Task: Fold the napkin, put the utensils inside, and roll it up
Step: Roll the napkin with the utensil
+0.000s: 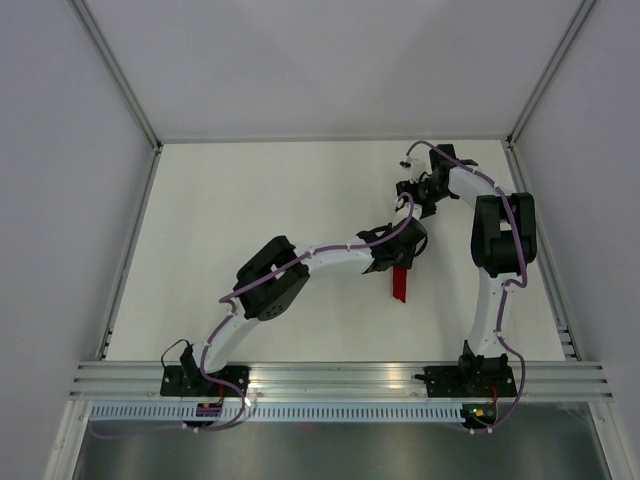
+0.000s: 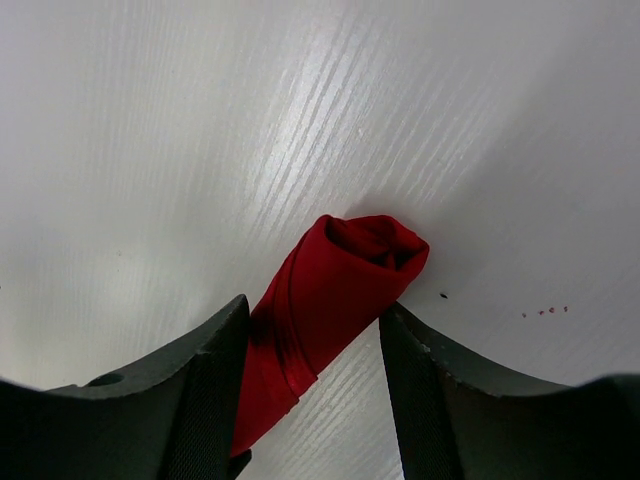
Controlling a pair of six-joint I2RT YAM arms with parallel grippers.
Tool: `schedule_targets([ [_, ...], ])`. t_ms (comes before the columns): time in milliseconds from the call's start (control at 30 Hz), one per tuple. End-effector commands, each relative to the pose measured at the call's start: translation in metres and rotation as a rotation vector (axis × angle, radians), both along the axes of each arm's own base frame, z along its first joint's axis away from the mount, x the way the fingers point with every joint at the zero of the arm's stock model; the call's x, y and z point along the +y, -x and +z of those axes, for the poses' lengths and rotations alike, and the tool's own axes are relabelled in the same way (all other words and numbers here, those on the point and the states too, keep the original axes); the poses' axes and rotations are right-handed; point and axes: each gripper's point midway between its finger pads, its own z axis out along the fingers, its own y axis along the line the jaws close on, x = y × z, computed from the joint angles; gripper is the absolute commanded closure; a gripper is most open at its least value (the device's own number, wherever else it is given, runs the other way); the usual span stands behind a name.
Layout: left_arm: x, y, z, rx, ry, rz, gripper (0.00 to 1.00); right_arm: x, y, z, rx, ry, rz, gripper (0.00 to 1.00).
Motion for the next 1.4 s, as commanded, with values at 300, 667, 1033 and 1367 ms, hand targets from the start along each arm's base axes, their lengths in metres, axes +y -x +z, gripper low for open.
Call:
schedule_targets([
  [300,0.015,0.025,-0.029,0.140,-0.070,-0.043,0.52,0.007,-0.016,-0.008,-0.044,0.087,-0.009,0.41],
  [667,0.014,0.018,0.011,0.072,-0.045,-0.084,0.45,0.007,-0.015,0.003,-0.073,0.085,-0.004,0.41],
  [1033,0.019,0.011,0.048,0.012,-0.009,-0.101,0.42,0.008,-0.017,0.014,-0.095,0.075,-0.002,0.41],
  [1367,0.013,0.008,0.079,-0.028,0.053,-0.120,0.41,0.011,-0.019,0.023,-0.113,0.061,0.013,0.40],
])
